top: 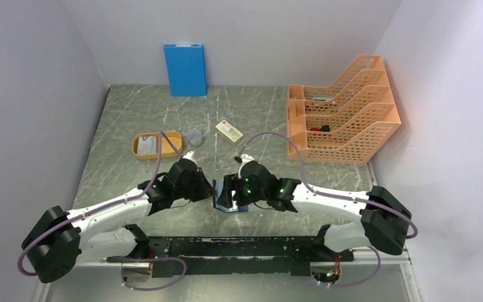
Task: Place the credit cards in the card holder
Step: Open the card holder at the center of the board.
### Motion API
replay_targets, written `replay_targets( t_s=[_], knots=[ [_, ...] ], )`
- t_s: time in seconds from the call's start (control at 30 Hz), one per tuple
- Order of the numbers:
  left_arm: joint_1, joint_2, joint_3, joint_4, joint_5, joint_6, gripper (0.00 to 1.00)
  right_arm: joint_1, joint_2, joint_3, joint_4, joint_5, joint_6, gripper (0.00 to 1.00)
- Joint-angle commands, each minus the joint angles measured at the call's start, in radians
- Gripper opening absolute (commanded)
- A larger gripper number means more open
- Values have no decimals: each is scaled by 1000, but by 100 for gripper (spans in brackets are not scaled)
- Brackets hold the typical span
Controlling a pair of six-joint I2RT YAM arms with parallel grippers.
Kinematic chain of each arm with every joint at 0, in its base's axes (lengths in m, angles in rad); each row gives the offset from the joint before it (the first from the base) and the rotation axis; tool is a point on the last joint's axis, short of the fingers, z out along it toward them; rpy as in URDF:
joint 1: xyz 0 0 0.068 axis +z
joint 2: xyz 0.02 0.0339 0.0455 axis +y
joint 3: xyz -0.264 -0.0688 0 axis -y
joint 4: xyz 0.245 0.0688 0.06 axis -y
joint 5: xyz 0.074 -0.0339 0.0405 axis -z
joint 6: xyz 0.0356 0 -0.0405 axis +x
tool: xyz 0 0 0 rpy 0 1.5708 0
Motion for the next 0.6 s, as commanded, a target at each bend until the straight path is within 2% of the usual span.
replay_targets(
  t_s=[0.0, 0.27, 0.57],
  knots=[
    [-16, -14, 13, -1, -22, -33, 5, 14, 31, 5, 93, 28, 56, 74],
    [-27, -22, 6, 2, -26, -38, 5, 19, 107, 36, 38, 117, 70, 71],
    [-28, -37, 0, -13, -27, -35, 5, 20, 150, 38, 19, 131, 71, 59]
  ],
)
